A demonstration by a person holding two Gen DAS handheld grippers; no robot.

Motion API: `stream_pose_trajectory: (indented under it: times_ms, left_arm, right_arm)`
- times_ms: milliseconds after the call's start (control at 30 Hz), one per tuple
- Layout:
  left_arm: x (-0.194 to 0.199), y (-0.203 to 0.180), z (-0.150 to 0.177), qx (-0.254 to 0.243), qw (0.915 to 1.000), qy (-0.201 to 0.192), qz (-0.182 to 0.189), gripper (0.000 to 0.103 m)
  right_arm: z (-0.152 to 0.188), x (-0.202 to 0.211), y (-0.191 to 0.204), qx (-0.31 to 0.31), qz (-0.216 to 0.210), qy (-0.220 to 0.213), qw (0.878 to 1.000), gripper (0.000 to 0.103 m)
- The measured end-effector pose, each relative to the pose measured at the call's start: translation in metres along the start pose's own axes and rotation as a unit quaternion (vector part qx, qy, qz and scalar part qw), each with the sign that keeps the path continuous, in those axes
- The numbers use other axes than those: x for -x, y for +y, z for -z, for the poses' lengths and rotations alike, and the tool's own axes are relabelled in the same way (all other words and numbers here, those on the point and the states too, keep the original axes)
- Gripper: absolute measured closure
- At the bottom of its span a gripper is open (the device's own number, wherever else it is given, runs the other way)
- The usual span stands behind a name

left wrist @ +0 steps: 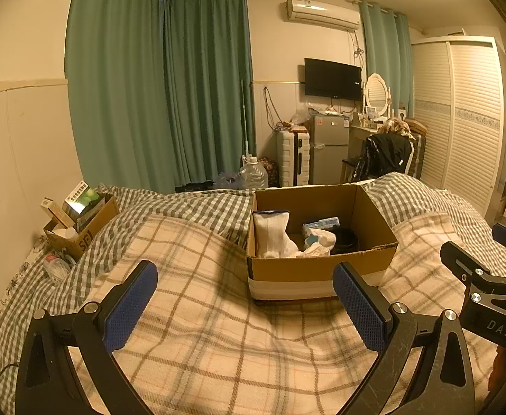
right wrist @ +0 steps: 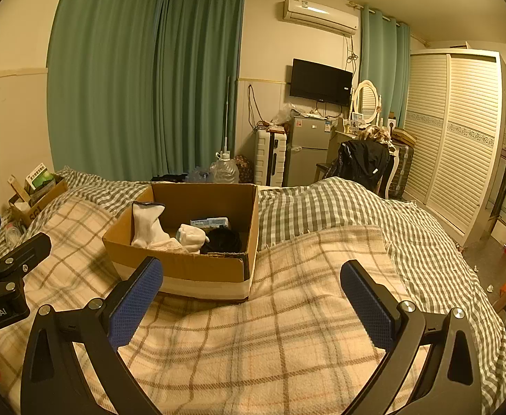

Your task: Organize objects

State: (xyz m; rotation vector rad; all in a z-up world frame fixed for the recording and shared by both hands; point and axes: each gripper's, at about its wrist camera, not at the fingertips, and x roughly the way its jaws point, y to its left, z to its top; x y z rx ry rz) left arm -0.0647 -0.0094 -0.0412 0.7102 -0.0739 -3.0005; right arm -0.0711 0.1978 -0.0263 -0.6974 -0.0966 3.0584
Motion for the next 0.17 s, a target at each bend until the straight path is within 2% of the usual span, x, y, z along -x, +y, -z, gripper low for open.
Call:
stream_pose_trajectory:
  times_ms: [167]
  left_arm:
    - [0.0008,0.0013,0.0,0.0,1.0,-0.004,-0.003,0.0]
  right_arm:
    - [0.002,0.0003,-0.0003,0.001,0.0,0.002,1.0,0.0]
